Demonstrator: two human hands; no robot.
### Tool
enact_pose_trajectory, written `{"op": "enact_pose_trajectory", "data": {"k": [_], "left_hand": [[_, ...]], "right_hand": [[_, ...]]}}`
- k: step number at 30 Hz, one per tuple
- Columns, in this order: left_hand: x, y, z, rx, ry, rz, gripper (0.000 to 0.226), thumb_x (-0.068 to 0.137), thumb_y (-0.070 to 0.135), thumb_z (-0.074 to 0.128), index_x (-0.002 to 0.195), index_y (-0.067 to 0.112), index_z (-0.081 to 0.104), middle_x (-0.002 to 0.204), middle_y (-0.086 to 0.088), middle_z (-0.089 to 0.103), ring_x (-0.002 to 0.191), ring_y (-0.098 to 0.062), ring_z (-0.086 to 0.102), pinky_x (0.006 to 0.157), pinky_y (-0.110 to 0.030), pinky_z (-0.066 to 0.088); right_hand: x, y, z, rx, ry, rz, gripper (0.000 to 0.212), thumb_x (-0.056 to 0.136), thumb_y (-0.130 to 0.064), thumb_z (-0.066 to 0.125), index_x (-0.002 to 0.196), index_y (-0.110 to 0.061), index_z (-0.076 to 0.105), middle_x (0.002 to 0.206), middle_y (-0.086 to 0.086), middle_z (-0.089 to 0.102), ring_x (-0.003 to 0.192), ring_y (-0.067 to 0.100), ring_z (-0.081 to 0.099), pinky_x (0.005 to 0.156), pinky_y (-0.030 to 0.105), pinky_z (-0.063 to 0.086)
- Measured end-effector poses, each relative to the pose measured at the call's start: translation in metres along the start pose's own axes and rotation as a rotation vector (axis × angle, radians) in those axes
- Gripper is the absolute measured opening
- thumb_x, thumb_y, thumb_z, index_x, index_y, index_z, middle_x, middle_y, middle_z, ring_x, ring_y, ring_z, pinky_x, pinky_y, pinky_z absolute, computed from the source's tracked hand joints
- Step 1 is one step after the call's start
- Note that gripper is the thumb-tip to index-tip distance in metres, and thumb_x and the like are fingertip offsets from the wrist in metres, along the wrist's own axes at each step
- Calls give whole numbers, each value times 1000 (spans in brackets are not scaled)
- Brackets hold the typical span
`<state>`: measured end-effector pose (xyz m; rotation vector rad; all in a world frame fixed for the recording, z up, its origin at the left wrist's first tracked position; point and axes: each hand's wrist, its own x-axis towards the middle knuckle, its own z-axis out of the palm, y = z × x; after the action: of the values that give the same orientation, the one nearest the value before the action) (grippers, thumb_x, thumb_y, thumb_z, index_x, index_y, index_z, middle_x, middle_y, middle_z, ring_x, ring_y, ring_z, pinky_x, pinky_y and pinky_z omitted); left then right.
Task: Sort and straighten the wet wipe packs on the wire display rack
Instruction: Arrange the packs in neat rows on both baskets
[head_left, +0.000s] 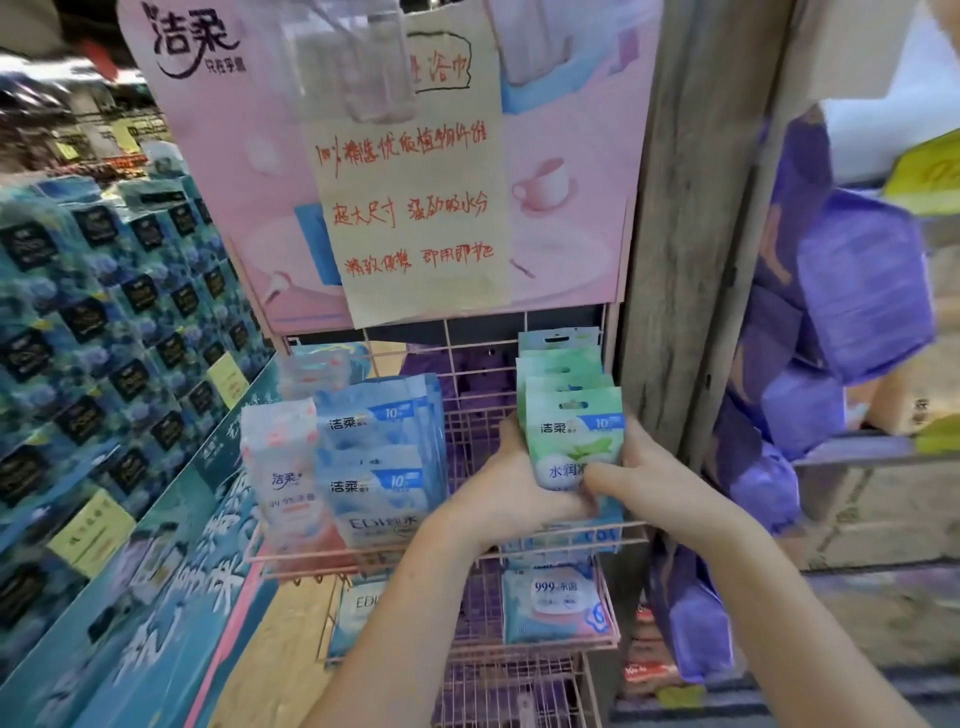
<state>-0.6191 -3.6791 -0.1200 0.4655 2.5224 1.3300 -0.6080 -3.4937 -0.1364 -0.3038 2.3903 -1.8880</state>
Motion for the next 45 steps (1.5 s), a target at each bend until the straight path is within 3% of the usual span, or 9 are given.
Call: {"op": "enact_pose_trajectory", "data": {"k": [4, 9, 12, 16, 20, 26, 31, 38, 45], "left_hand": [[-4, 4, 8, 79, 77, 93, 87, 61, 54, 77, 142, 54, 43, 134, 16, 31, 115, -8, 64, 96, -26, 57], [1, -1, 11, 65, 207, 91, 107, 65, 48, 85, 155, 36, 29, 117, 56, 32, 104, 7, 63, 86, -9, 53], [5, -3, 9, -112, 135, 29, 124, 63, 26, 94, 158, 23, 15, 132, 23, 61, 116, 0, 68, 102, -32, 58], [6, -6, 4, -124, 80, 45, 131, 63, 29, 92, 161, 33, 4, 110, 56, 54, 106, 15, 66, 95, -22, 59], [10, -9, 7, -187, 108, 66, 129, 66, 29, 88, 157, 50, -1, 119, 37, 68, 110, 8, 69, 100, -31, 58], [11, -11, 11, -224, 186, 104, 121, 71, 24, 88, 155, 51, 4, 123, 32, 70, 112, 6, 69, 85, -10, 54], [11, -9, 13, -239, 204, 85, 119, 69, 20, 88, 155, 45, 10, 125, 28, 70, 114, 2, 70, 93, -24, 57], [11, -8, 13, -171, 81, 31, 132, 68, 21, 87, 161, 38, -5, 114, 50, 60, 106, 16, 66, 82, -8, 54], [2, 2, 14, -144, 191, -11, 132, 64, 28, 95, 157, 52, 4, 122, 25, 72, 110, 1, 72, 98, -33, 60]], "right_hand": [[-2, -4, 5, -37, 77, -74, 79, 66, -8, 62, 140, -22, 39, 106, -35, 69, 98, -13, 67, 74, 6, 50], [-1, -5, 6, -30, 137, -118, 83, 65, -8, 63, 140, -31, 35, 103, -37, 68, 98, -13, 66, 74, 7, 50], [-1, -2, 9, -46, 186, -80, 66, 59, -24, 63, 120, -48, 50, 105, -30, 71, 99, -9, 68, 79, 11, 51], [-2, -2, 11, -115, 175, -62, 53, 57, -36, 59, 107, -50, 52, 106, -35, 65, 102, -25, 55, 77, -3, 40], [-2, -3, 10, -87, 142, -75, 52, 68, -19, 59, 113, -45, 50, 104, -48, 61, 101, -28, 55, 77, -6, 39], [-4, -8, 12, -94, 144, -96, 56, 73, -19, 57, 118, -52, 47, 111, -44, 61, 111, -18, 57, 88, 2, 43], [-5, -12, 11, -30, 124, -136, 63, 74, -10, 52, 130, -40, 48, 115, -32, 66, 111, -11, 61, 87, 4, 45], [-7, -8, 12, -18, 142, -123, 62, 72, -14, 55, 120, -51, 45, 112, -39, 65, 106, -15, 62, 81, 2, 45], [-10, 0, 8, 58, 203, -89, 75, 76, -2, 66, 144, -22, 43, 113, -15, 74, 98, -7, 70, 74, 9, 53]]}}
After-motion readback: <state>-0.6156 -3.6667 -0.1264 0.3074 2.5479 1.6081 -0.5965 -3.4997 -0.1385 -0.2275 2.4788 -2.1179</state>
